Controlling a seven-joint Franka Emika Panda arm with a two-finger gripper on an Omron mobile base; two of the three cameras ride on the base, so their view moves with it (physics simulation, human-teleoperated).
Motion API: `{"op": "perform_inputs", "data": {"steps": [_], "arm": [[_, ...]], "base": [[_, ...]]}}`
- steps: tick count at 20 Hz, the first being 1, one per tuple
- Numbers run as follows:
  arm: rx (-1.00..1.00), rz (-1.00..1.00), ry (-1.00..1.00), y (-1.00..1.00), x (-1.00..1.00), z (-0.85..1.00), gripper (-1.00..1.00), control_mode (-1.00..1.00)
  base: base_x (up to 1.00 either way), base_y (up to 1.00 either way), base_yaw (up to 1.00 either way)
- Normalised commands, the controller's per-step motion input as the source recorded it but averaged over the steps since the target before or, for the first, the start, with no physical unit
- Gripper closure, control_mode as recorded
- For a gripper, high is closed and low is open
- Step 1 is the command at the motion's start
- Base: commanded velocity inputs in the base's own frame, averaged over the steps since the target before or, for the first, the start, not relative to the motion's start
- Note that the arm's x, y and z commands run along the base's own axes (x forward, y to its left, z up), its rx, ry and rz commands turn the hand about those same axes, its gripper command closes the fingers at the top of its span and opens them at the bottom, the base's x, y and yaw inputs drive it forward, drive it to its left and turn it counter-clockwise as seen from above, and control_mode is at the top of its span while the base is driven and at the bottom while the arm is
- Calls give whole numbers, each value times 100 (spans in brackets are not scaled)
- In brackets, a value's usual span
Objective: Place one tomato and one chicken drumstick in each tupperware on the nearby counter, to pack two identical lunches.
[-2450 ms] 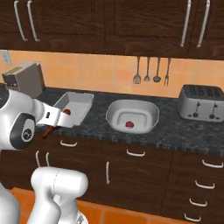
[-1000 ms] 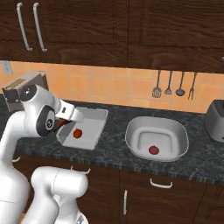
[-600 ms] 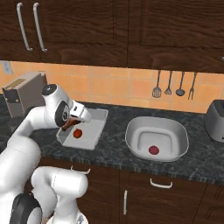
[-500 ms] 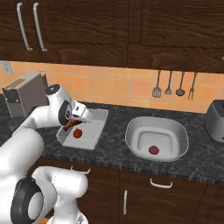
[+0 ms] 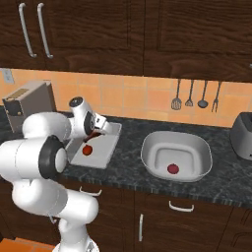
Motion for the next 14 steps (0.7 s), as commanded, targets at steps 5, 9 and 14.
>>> {"op": "perform_inputs", "data": {"steps": [5, 9, 14], "arm": [[5, 0, 0, 6, 65, -14, -100, -100], [10, -2, 9, -4, 1, 0, -100, -100], [1, 0, 0, -1, 0, 2, -100, -100]], "base": [[0, 0, 0], [0, 0, 0], [0, 0, 0]]}}
